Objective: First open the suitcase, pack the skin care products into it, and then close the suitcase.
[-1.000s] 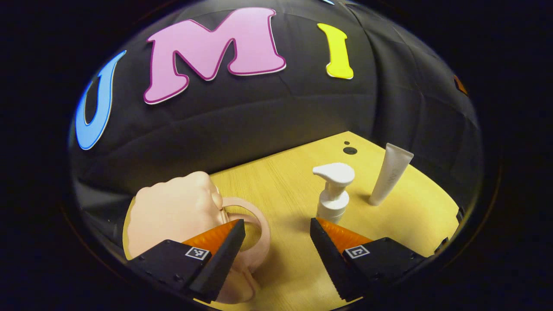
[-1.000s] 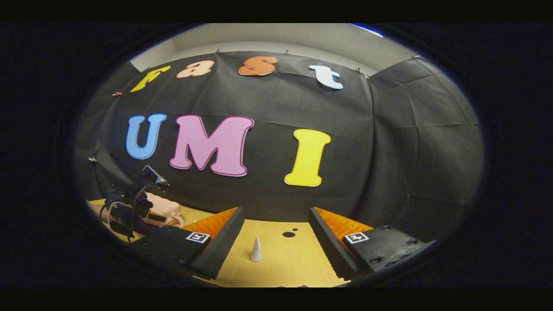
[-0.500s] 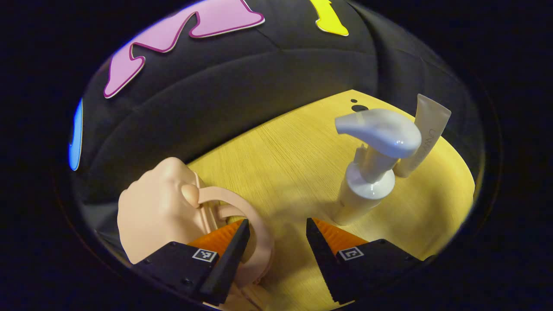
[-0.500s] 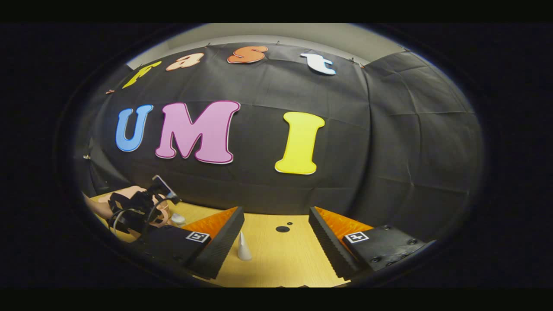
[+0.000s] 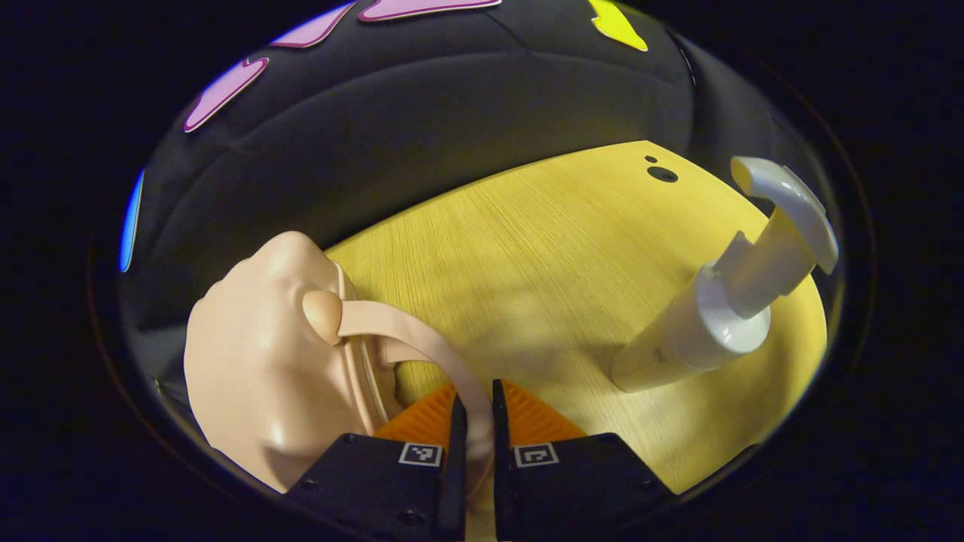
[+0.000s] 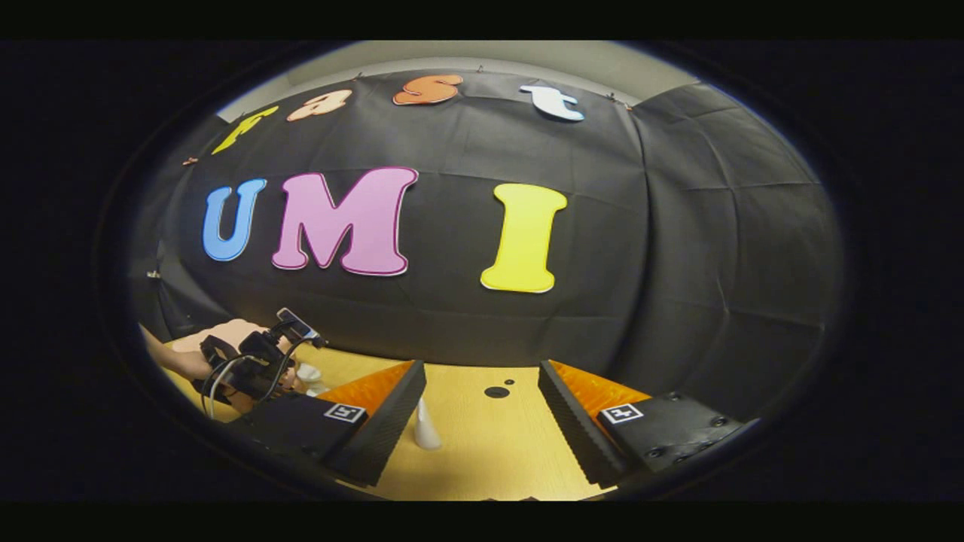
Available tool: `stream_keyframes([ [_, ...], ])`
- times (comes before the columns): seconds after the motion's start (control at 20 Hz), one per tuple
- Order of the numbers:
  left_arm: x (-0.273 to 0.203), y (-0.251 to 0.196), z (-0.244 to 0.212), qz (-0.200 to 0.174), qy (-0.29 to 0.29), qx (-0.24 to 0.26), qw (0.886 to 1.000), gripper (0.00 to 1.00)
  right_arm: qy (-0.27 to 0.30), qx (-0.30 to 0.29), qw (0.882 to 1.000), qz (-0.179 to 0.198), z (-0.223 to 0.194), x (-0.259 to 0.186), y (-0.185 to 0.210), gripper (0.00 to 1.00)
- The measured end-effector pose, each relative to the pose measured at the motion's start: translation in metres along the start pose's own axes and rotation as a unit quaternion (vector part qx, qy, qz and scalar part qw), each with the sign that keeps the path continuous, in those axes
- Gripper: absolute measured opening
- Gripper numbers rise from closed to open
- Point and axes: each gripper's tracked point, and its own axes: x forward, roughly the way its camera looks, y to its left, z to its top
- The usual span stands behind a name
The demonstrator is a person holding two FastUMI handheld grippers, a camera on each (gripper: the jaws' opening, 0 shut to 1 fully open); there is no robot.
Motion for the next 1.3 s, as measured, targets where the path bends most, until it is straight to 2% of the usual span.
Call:
stream_keyframes([
  [0.25,-0.012,0.002,0.009,-0.004,-0.013,-0.014,1.000,0.08,-0.006,-0.006,1.000,0.007,0.005,-0.005,0.009,0.97],
  [0.4,-0.025,0.003,0.019,-0.013,-0.027,-0.036,0.999,0.07,-0.011,-0.007,1.000,0.013,0.010,-0.010,0.019,0.97],
  [0.5,-0.042,0.005,0.035,-0.024,-0.059,-0.056,0.996,0.07,-0.014,-0.009,1.000,0.015,0.014,-0.015,0.025,0.97],
  [0.75,-0.077,0.015,0.057,-0.026,-0.100,-0.086,0.991,0.06,-0.016,-0.012,1.000,0.020,0.022,-0.021,0.045,0.97],
  [0.85,-0.087,0.027,0.063,-0.029,-0.112,-0.107,0.988,0.10,-0.023,-0.014,0.999,0.022,0.032,-0.025,0.053,0.97],
  [0.9,-0.093,0.032,0.066,-0.029,-0.115,-0.114,0.986,0.07,-0.027,-0.017,0.999,0.023,0.036,-0.026,0.057,0.97],
  [1.0,-0.105,0.049,0.070,-0.024,-0.127,-0.119,0.984,0.10,-0.033,-0.022,0.999,0.026,0.044,-0.030,0.068,0.97],
  [1.05,-0.110,0.061,0.071,-0.020,-0.131,-0.126,0.983,0.06,-0.034,-0.024,0.999,0.028,0.047,-0.030,0.074,0.97],
  [1.15,-0.125,0.085,0.070,-0.019,-0.128,-0.131,0.983,0.07,-0.031,-0.025,0.999,0.032,0.051,-0.033,0.084,0.96],
  [1.3,-0.138,0.127,0.062,0.009,-0.117,-0.115,0.986,0.07,-0.031,-0.030,0.999,0.033,0.057,-0.040,0.100,0.97],
])
